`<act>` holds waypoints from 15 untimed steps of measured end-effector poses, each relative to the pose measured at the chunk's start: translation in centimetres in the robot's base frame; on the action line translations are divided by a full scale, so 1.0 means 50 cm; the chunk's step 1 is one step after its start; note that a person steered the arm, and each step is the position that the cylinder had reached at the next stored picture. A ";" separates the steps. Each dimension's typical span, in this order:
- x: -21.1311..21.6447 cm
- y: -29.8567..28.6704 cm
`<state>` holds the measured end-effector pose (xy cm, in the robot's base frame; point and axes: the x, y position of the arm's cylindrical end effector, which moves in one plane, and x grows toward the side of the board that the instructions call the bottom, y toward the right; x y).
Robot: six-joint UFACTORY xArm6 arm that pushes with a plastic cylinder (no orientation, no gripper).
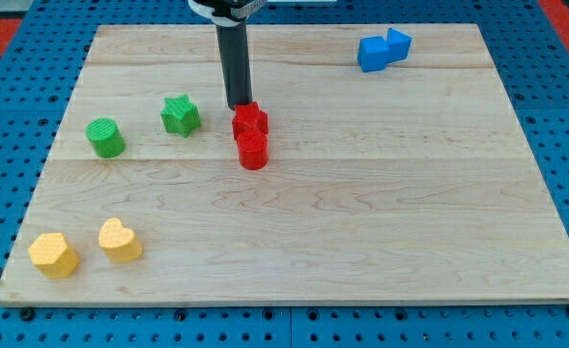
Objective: Move the green star towards the center right of the board
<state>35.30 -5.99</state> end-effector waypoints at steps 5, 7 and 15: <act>-0.008 -0.236; 0.063 -0.170; -0.082 0.194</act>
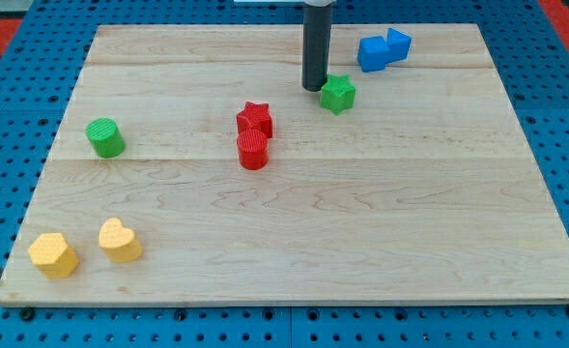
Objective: Move the green star towards the center right of the board
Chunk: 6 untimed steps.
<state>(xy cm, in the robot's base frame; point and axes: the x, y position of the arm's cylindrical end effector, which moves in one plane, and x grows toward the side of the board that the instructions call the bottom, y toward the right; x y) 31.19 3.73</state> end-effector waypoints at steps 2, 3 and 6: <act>0.115 0.139; 0.162 0.214; 0.018 -0.182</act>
